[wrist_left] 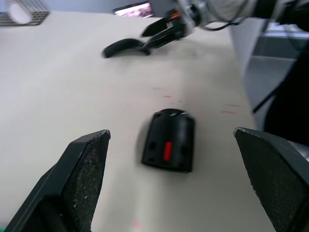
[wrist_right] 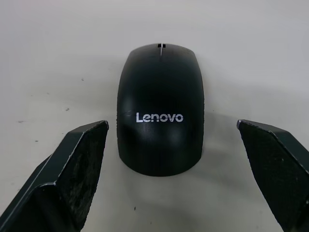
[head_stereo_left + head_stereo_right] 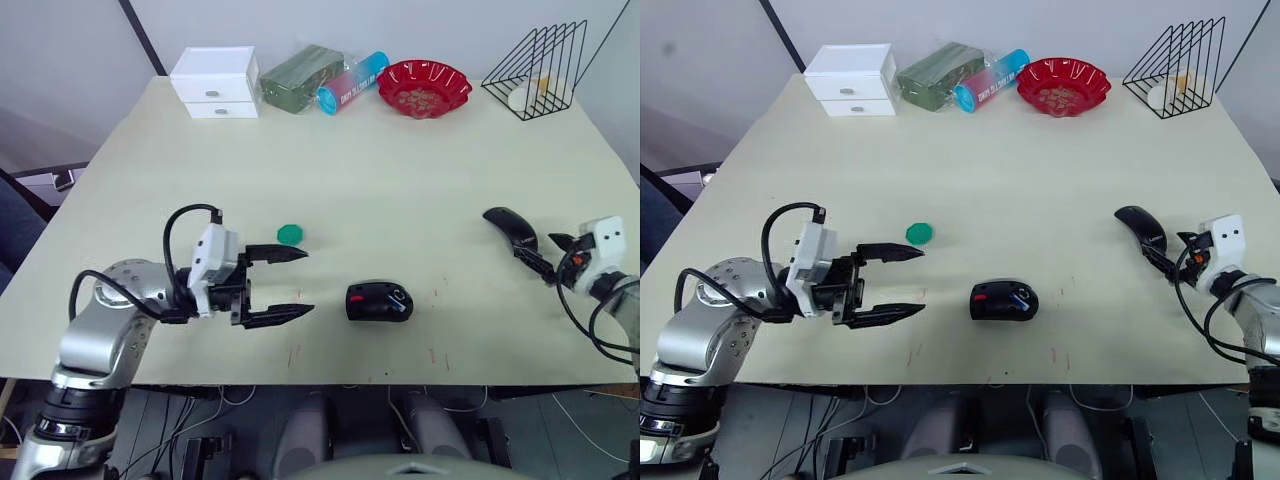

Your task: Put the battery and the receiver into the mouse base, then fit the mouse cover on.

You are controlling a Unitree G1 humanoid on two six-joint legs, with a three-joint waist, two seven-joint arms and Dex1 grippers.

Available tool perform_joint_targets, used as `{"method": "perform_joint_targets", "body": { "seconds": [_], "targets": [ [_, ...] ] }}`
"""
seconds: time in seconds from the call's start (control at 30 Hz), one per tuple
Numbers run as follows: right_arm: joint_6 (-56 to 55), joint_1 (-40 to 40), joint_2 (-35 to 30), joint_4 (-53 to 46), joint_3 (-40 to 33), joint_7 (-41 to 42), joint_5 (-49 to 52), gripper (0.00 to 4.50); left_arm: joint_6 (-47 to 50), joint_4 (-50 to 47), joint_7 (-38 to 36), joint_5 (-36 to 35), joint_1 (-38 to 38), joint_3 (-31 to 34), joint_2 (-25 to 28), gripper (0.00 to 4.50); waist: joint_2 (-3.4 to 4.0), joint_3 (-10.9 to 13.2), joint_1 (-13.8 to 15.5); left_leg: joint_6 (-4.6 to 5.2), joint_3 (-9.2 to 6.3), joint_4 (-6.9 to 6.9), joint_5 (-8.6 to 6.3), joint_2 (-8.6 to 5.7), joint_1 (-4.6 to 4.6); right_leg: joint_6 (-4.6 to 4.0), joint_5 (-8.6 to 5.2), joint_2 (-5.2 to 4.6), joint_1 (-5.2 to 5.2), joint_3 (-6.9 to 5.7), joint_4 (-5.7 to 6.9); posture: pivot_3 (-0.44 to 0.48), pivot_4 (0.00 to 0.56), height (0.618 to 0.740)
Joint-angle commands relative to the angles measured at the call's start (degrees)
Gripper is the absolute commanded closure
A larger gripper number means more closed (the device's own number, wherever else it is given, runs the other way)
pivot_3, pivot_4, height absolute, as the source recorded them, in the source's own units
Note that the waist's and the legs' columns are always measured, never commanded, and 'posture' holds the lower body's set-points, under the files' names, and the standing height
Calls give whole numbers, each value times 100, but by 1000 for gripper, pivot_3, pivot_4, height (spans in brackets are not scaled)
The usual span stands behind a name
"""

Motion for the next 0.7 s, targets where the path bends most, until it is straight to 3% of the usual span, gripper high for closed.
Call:
{"method": "perform_joint_targets", "body": {
  "seconds": [0.03, 0.7],
  "targets": [
    [21, -168, -118, 34, -36, 28, -43, 0, -52, 25, -184, -265, -34, 287, 113, 118, 0, 0, -5, 0, 1, 0, 0, 0, 0, 0, 0, 0, 0, 1, 0, 0, 150, 740],
    [361, -452, -21, 5, 152, 58, -40, 0, 159, -98, -78, -482, -135, 225, 34, 118, 1, 3, -8, 0, 1, -1, 0, 1, 0, 0, 0, 0, -1, 2, 0, 0, 150, 740]
  ]
}}
